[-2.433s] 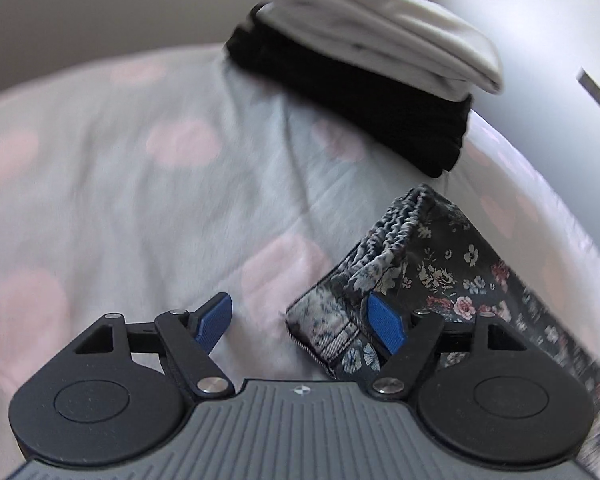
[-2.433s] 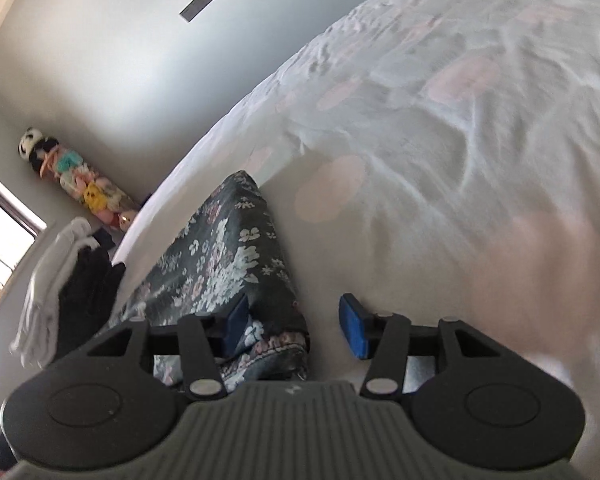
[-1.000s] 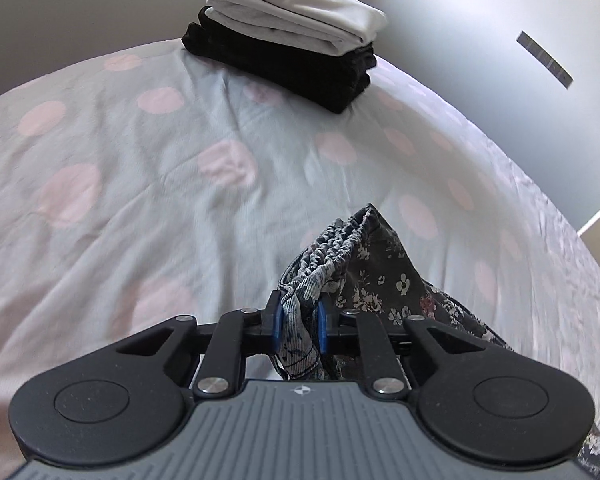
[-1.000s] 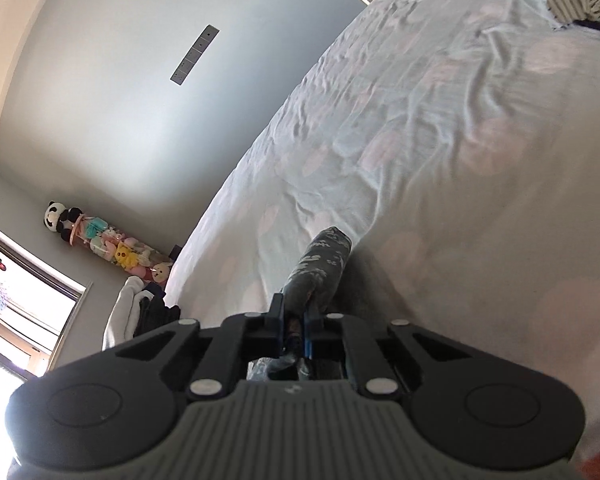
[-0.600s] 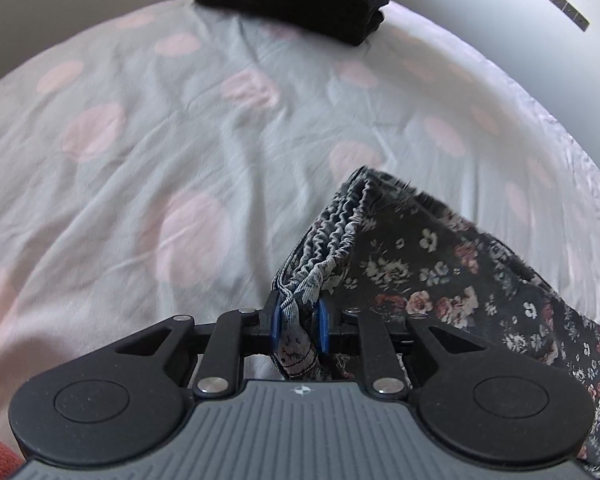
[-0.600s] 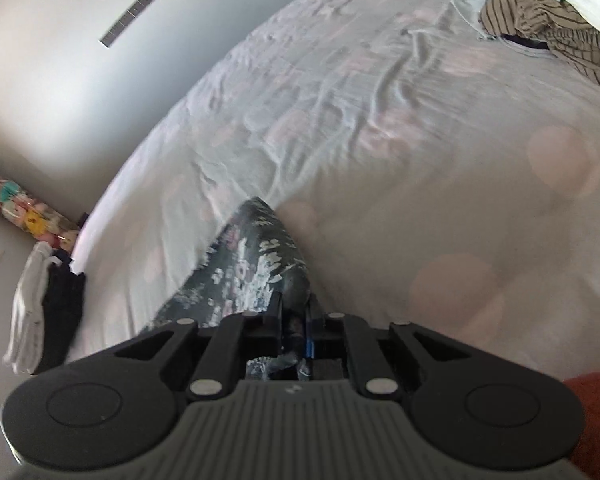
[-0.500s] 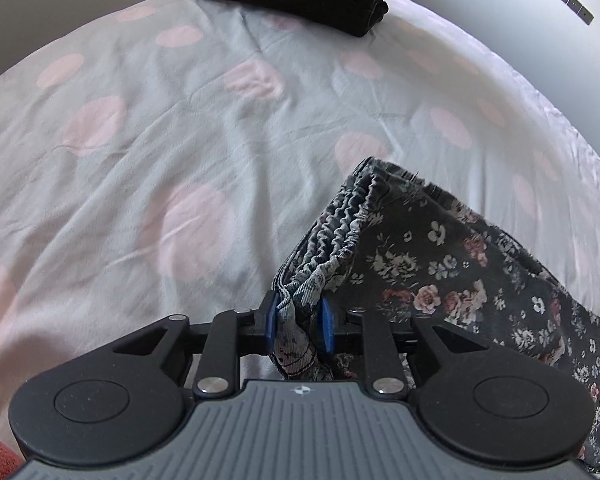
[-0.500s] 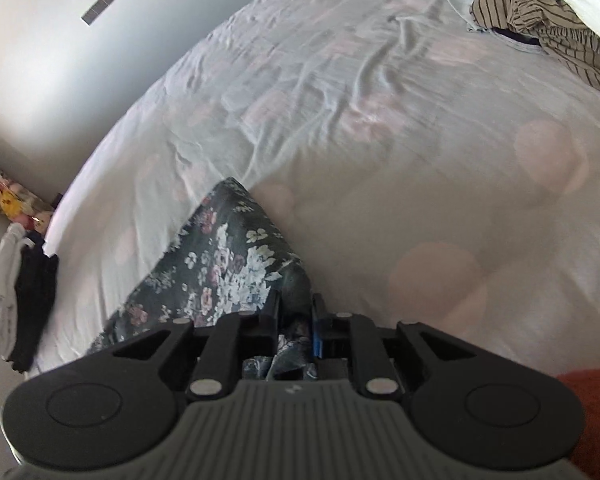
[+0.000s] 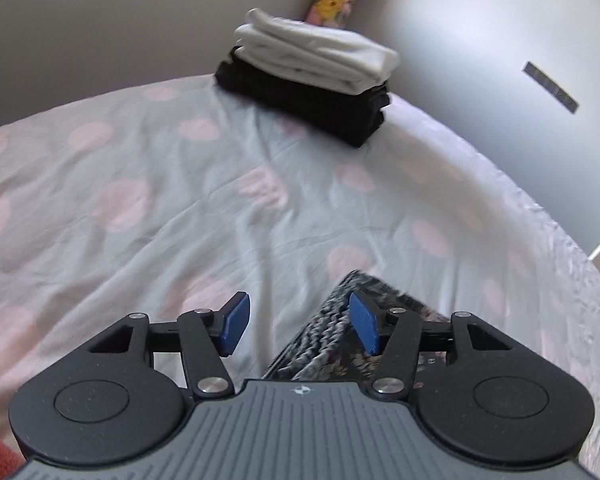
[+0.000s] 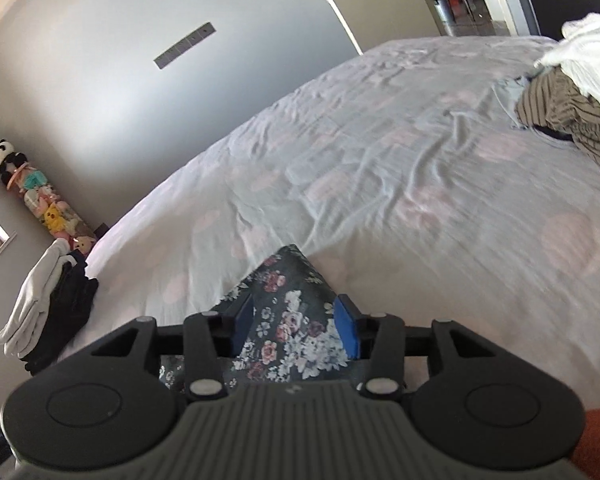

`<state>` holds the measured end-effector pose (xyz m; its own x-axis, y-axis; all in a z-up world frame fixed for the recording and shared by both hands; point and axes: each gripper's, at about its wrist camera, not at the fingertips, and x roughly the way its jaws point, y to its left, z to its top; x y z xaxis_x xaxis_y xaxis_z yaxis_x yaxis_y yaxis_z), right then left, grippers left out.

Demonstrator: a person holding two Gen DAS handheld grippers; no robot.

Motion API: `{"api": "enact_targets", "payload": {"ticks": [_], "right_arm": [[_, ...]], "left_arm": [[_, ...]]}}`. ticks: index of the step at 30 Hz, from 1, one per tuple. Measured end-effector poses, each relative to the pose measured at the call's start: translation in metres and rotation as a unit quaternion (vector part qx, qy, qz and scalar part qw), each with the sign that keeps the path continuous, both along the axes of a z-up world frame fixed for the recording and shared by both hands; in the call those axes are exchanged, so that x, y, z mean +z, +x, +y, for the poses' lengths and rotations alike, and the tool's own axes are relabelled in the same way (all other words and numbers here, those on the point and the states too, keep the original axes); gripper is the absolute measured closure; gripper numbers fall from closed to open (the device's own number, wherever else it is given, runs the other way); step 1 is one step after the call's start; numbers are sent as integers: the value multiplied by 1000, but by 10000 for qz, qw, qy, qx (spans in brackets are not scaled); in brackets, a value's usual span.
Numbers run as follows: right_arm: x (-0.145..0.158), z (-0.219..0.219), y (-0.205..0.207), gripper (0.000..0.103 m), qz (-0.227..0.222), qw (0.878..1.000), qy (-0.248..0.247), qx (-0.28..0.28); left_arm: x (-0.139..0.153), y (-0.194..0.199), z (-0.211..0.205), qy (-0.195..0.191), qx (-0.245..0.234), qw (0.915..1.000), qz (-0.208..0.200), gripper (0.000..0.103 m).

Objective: Fold clothes

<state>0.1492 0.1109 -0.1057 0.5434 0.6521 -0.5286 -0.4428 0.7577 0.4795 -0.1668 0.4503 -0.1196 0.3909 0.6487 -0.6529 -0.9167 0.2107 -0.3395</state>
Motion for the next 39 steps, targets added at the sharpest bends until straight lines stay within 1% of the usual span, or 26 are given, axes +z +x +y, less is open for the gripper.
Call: {"api": "enact_targets", "payload": {"ticks": [1, 3, 4, 6, 9, 11, 12, 14, 16, 17, 19, 21, 23, 24, 25, 27, 29, 31, 32, 34, 35, 39], "right_arm": [[2, 4, -1, 54, -63, 9999, -43, 105], [2, 13, 0, 54, -94, 9994, -172, 279], [2, 17, 2, 53, -56, 9990, -199, 402], [1, 25, 9, 53, 51, 9974, -192, 692], [1, 43, 18, 55, 41, 9928, -419, 1118], [-4, 57, 26, 65, 17, 9890, -590, 1355], [-8, 63, 32, 68, 66, 9878, -627, 1425], [-17, 74, 45, 79, 228, 9864, -612, 1506], [-29, 82, 56, 82, 334, 9861, -672, 1485], [-35, 84, 61, 82, 403, 9868, -724, 1390], [-49, 87, 71, 83, 558, 9884, -839, 1137], [-63, 86, 82, 90, 859, 9883, -932, 850], [-76, 84, 92, 103, 1122, 9868, -950, 685], [-82, 82, 97, 103, 1246, 9857, -954, 610], [-86, 82, 100, 103, 1279, 9855, -949, 590], [-83, 87, 97, 103, 1092, 9861, -1099, 605], [-74, 89, 89, 103, 741, 9874, -1289, 540], [-64, 85, 85, 100, 500, 9914, -1101, 497], [-59, 82, 86, 97, 422, 9937, -905, 507], [-53, 82, 88, 97, 286, 9959, -664, 540], [-52, 86, 90, 97, 235, 9962, -594, 591], [-52, 106, 97, 97, -74, 9954, -485, 819]], "left_arm": [[0, 2, 2, 0, -94, 9999, -53, 39], [0, 6, 6, -26, -275, 9995, -167, 51], [-1, 10, 9, -32, -383, 9991, -196, 53], [-3, 19, 16, -10, -656, 9976, -241, 63], [-7, 35, 23, 126, -1030, 9943, -231, 67], [-12, 49, 27, 177, -1237, 9921, -118, 71], [-16, 56, 30, 167, -1330, 9910, -24, 75], [-27, 68, 33, 131, -1404, 9897, 259, 79], [-40, 75, 37, 60, -1440, 9882, 514, 84], [-46, 78, 40, 12, -1450, 9876, 604, 87], [-53, 81, 44, -25, -1450, 9869, 709, 87], [-61, 86, 48, -48, -1439, 9858, 862, 90], [-66, 88, 50, -71, -1431, 9849, 975, 93], [-66, 89, 51, -81, -1430, 9847, 992, 93], [-67, 89, 51, -90, -1429, 9845, 1010, 93], [-68, 90, 52, -109, -1428, 9842, 1044, 93], [-64, 88, 50, -98, -1388, 9850, 1018, 93], [-56, 87, 46, -13, -1342, 9863, 959, 93], [-52, 88, 43, 111, -1354, 9859, 976, 93], [-45, 93, 38, 392, -1394, 9839, 1045, 93], [-44, 96, 36, 497, -1437, 9818, 1139, 92], [-54, 109, 34, 543, -1612, 9726, 1585, 92]]}}
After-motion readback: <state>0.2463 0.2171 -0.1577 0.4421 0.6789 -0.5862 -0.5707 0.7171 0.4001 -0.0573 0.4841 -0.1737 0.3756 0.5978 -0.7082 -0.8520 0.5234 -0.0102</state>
